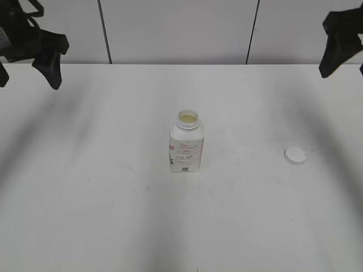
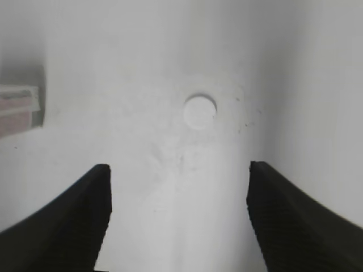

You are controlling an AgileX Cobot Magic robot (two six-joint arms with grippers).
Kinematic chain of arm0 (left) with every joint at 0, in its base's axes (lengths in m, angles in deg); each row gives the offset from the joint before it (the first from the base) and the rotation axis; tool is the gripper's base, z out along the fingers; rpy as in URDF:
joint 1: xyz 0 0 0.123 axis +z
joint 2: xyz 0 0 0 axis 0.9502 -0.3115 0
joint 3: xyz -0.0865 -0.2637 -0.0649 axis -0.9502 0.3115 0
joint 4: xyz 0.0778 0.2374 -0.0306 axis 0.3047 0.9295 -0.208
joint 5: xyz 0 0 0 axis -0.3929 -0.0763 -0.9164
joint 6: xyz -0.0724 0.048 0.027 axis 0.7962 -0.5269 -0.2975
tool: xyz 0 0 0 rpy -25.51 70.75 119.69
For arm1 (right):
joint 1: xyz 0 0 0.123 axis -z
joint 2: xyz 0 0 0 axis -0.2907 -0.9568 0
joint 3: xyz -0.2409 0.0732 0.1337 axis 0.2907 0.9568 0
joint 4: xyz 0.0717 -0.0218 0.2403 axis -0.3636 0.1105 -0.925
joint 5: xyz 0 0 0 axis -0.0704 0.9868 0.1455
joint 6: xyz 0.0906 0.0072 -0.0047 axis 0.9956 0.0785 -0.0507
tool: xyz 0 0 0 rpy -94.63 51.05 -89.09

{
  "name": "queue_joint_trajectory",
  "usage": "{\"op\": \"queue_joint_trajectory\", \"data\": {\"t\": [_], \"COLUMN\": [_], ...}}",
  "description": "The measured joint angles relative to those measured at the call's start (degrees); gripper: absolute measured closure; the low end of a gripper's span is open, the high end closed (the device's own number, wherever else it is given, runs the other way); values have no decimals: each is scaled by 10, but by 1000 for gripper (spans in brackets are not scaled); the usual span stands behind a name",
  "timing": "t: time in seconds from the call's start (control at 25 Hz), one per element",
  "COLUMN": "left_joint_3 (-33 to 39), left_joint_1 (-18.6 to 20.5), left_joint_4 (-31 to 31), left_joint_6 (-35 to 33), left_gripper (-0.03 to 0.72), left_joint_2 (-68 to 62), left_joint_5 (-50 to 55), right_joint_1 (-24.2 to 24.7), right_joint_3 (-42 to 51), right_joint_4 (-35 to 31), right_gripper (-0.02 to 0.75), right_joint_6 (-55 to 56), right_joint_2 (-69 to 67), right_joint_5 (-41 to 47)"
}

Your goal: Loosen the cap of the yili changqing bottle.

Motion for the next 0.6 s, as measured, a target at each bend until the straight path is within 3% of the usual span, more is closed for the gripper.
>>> {"op": "queue_joint_trajectory", "data": {"t": [0.24,0.6], "left_joint_3": [12,172], "left_joint_1": [0,0], "left_joint_4": [0,-3], "left_joint_6": [-7,-7], "left_gripper": [132,134], "left_joint_2": [65,260], "left_joint_5": [-1,1], "right_joint_1": [0,0], "right_joint_3": [115,269], "right_joint_4": [11,9], "right_gripper": [153,153], "right_joint_6": [0,0], "right_joint_2": [97,289], "right_joint_5": [0,1]}}
